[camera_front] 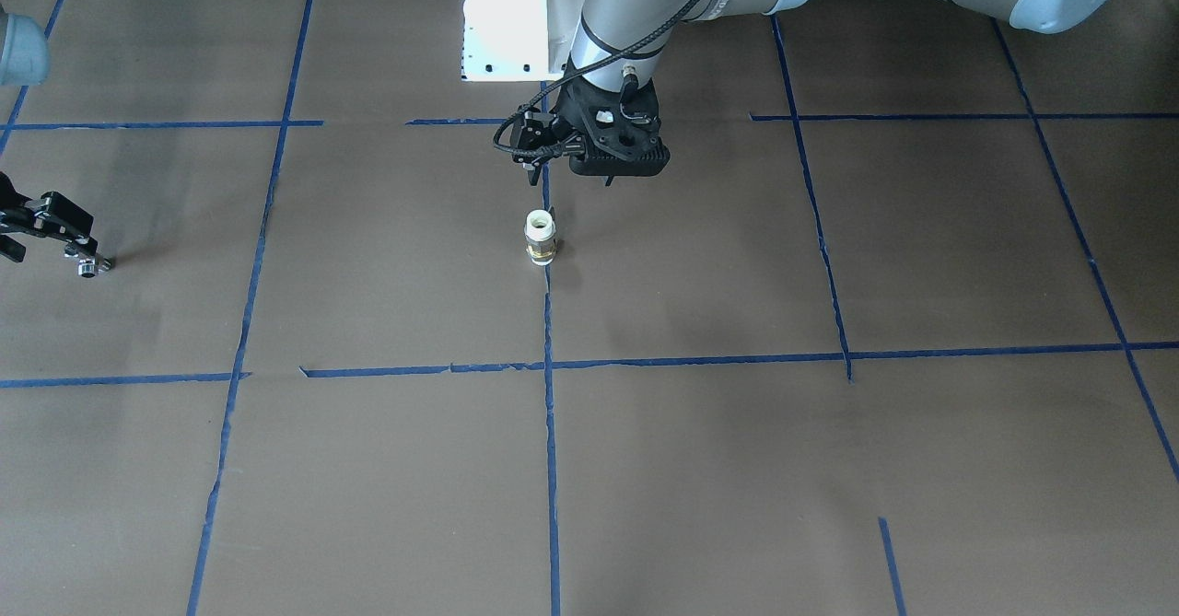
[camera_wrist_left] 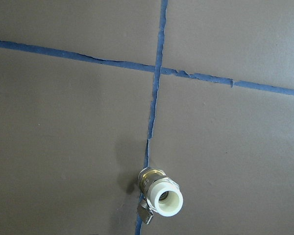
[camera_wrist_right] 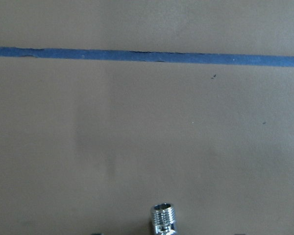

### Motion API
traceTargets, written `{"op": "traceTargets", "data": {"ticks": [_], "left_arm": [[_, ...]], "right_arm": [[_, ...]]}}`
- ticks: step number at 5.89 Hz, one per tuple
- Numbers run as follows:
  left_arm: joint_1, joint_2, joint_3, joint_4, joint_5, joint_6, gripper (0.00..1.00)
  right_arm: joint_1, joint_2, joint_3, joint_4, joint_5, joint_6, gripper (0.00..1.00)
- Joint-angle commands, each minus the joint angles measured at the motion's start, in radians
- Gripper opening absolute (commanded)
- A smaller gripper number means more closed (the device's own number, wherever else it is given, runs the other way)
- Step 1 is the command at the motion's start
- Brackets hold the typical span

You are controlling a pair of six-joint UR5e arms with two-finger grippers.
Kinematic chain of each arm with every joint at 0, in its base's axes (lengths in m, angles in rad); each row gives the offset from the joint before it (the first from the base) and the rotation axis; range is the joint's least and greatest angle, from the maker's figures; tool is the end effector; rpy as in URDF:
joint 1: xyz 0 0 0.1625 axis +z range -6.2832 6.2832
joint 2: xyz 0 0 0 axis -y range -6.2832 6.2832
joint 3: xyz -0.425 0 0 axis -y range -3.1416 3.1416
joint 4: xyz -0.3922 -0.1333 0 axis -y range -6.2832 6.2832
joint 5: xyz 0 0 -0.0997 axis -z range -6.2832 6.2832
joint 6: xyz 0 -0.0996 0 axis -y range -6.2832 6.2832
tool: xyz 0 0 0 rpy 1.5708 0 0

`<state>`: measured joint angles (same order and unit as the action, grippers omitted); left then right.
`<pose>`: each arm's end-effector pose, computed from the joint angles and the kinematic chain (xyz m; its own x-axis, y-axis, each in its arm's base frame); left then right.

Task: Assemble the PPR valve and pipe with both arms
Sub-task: 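Raise the left gripper off the valve while the right gripper grasps the chrome tee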

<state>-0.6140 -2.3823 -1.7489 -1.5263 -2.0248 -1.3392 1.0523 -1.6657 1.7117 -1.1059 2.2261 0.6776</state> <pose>0.4833 -0.4504 0.0989 0.5181 -0.1128 -0.8479 0.1113 0.9917 -0.0639 -0.1734 -0.4504 0.5877 0.6925 -0.0328 0.7207 -0.0024 0.9989 0.0477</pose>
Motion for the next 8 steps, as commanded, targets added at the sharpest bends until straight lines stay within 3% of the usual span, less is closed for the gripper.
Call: {"op": "traceTargets", "data": {"ticks": [1,6,7,8], "left_arm": [[-0.001,0.0,-0.003,-0.002,0.0,0.0,0.9],[-0.006,0.008,-0.011,-0.002,0.0,0.0,0.91],[-0.006,0.006,-0.011,0.0,0.0,0.0,0.91],[-0.006,0.008,-0.011,-0.002,0.0,0.0,0.91]], "right_arm": [[-0.017,0.006,-0.026,0.006,0.004,0.013,0.94],[-0.046,0.011,-0.044,0.006,0.003,0.016,0.9],[-0.048,0.011,-0.046,0.006,0.0,0.016,0.85],[-0.046,0.011,-0.044,0.006,0.0,0.016,0.71]]}}
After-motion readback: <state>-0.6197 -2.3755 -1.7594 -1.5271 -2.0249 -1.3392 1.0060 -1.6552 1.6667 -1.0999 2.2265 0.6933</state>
